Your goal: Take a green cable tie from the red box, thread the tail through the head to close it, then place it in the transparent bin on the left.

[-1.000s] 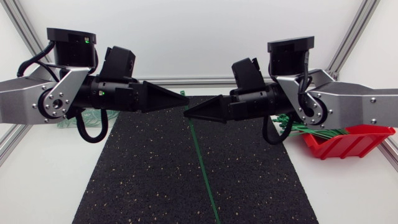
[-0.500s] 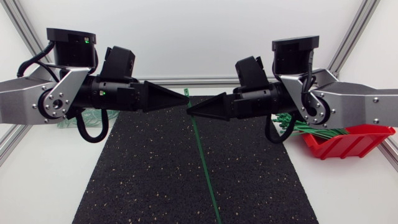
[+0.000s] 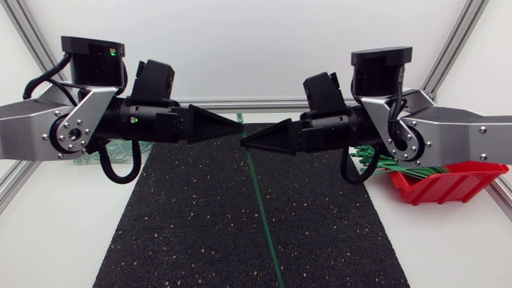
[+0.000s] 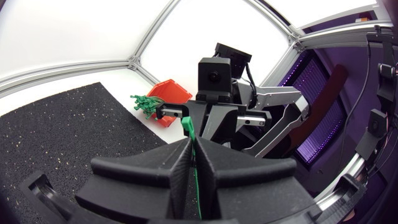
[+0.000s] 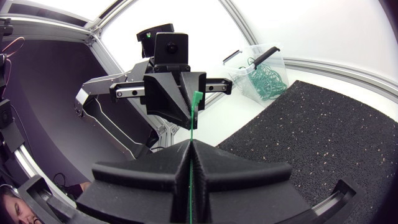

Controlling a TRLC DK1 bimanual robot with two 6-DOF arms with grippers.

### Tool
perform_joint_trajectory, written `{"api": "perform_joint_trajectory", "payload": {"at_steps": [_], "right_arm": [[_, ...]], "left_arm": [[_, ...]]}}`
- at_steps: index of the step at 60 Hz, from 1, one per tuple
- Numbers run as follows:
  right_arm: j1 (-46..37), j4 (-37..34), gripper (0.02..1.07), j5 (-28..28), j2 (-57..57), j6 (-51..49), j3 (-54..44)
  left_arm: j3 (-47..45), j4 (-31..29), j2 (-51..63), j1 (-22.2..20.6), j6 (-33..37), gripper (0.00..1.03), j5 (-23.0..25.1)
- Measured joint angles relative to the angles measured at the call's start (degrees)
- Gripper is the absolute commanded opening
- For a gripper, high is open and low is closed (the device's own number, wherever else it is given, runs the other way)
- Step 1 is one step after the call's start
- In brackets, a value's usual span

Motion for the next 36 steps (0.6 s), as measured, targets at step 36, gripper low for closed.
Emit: {"api": "perform_joint_trajectory", "payload": {"at_steps": [36], "right_arm": [[1.53,0.07,0.08,0.87,0.63,0.20,-0.20]], "left_arm": [[-0.31,-0.24,0.00,-0.42,0.00,0.04,-0.46]]}}
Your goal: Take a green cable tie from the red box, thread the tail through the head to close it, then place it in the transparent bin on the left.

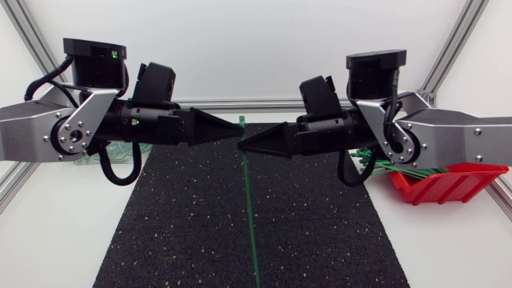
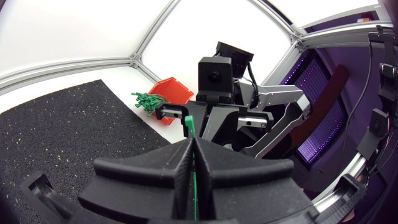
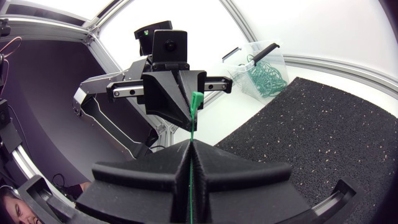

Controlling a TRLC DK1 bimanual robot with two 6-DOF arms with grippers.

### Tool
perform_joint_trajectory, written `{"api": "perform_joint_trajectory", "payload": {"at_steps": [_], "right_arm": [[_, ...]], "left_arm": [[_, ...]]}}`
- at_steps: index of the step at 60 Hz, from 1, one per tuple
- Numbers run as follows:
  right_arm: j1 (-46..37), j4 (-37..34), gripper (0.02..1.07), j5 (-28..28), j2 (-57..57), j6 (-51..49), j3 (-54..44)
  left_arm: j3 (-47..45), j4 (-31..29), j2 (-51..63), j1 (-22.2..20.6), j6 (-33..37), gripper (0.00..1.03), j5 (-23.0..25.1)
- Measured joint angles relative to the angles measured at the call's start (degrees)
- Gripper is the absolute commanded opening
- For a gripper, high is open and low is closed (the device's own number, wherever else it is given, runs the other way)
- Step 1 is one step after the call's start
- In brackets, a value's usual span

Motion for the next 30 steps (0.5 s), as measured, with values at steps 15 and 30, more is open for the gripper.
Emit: {"api": "perform_joint_trajectory", "payload": {"at_steps": [15,30], "right_arm": [[0.39,0.02,0.09,0.42,0.26,-0.02,0.00],[0.94,-3.58,0.72,0.37,0.24,-0.76,0.07]], "left_arm": [[-0.11,-0.24,0.00,0.00,0.00,0.04,0.04],[-0.33,-0.24,-0.20,0.31,0.00,0.04,0.04]]}}
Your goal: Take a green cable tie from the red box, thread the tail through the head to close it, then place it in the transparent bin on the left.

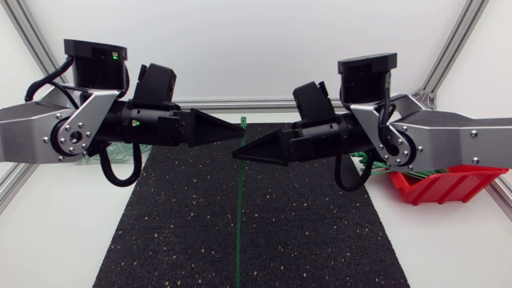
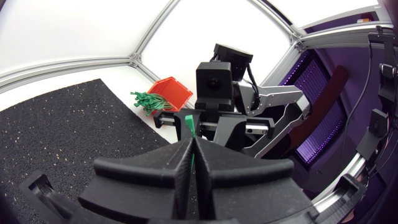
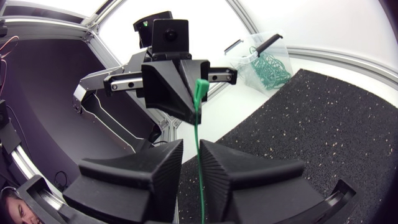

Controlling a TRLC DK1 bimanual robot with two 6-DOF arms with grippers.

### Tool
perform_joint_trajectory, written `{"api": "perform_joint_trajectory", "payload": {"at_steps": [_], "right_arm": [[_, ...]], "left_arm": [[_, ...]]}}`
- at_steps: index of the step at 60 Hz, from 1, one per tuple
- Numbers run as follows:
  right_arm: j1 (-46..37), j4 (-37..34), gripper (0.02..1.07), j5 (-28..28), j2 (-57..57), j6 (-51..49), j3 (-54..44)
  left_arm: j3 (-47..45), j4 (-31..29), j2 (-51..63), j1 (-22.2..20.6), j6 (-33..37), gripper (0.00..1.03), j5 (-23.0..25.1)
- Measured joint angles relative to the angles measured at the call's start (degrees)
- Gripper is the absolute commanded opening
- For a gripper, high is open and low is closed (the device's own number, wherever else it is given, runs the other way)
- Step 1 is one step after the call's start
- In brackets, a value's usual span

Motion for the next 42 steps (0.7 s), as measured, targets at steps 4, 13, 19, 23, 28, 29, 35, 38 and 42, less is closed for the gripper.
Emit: {"api": "perform_joint_trajectory", "payload": {"at_steps": [4,13,19,23,28,29,35,38,42], "right_arm": [[-0.02,-4.24,0.95,0.07,0.00,-1.79,0.17],[-0.02,-11.02,1.03,0.50,-0.07,-7.91,0.44],[-0.04,-15.32,1.03,2.12,-0.81,-14.36,0.61],[-0.11,-18.64,1.03,4.04,-1.57,-18.75,0.96],[-0.15,-25.62,1.03,6.32,-2.01,-25.94,2.14],[-0.17,-26.58,1.03,6.40,-2.03,-27.19,2.21],[-0.20,-31.52,1.03,6.71,-2.27,-33.79,2.21],[-0.24,-33.29,1.03,7.15,-2.38,-35.89,2.21],[-0.24,-36.96,1.03,7.52,-2.43,-39.06,2.29]], "left_arm": [[0.00,-0.22,-0.15,0.79,0.00,0.04,-0.04],[0.00,-1.79,-0.55,2.19,0.09,0.04,-0.20],[0.00,-3.69,-0.92,2.45,0.50,0.04,-0.20],[0.00,-4.83,-1.09,2.51,1.16,0.04,-0.20],[0.00,-6.75,-1.11,2.91,2.32,0.04,-0.20],[0.00,-7.04,-1.11,3.02,2.45,0.04,-0.24],[0.00,-9.35,-1.27,4.11,4.61,0.04,-1.40],[0.00,-10.82,-1.53,4.42,5.81,0.04,-2.45],[0.00,-12.52,-2.08,4.66,7.80,0.04,-4.20]]}}
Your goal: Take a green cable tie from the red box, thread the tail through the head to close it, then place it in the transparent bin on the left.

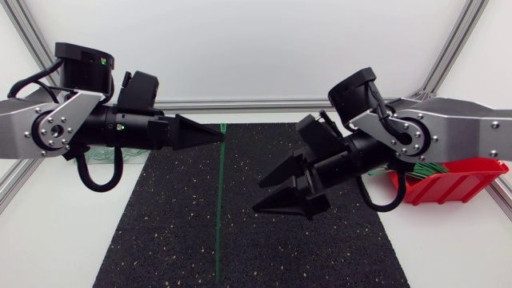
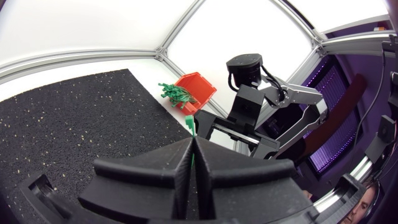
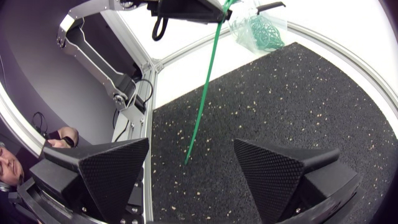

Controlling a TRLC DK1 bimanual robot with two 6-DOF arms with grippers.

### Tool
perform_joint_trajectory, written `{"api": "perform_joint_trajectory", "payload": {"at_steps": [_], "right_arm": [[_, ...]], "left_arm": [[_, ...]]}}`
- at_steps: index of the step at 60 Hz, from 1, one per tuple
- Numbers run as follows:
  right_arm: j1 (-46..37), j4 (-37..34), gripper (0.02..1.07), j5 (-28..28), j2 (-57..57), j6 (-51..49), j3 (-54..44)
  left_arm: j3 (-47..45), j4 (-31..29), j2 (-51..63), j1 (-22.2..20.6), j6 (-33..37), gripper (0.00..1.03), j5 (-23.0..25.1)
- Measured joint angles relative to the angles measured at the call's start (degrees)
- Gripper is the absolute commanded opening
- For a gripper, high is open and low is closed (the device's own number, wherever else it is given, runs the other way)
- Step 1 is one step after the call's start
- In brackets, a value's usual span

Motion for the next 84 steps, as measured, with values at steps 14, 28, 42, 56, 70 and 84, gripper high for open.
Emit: {"api": "perform_joint_trajectory", "payload": {"at_steps": [14,28,42,56,70,84], "right_arm": [[0.46,-8.15,1.03,5.14,-0.44,-8.63,0.02],[7.74,-8.28,1.03,31.30,-3.58,-12.68,-0.15],[10.93,-8.98,1.03,35.17,-4.33,-13.79,-0.74],[11.02,-11.74,1.03,34.58,-5.03,-20.57,-0.74],[13.62,3.65,1.03,35.65,-7.98,-29.75,-6.19],[16.85,22.08,1.03,39.82,-12.85,-40.70,-18.27]], "left_arm": [[-1.33,-0.83,-1.97,0.63,3.19,0.04,-2.69],[-2.36,-1.66,-2.99,2.05,4.61,0.04,-3.78],[-2.36,-1.86,-3.61,2.36,4.79,0.04,-3.78],[-2.43,-2.14,-3.65,3.28,4.79,0.04,-3.76],[-2.47,-2.58,-3.65,3.37,4.79,0.04,-3.76],[-2.45,-4.35,-3.63,3.37,4.31,0.04,-2.73]]}}
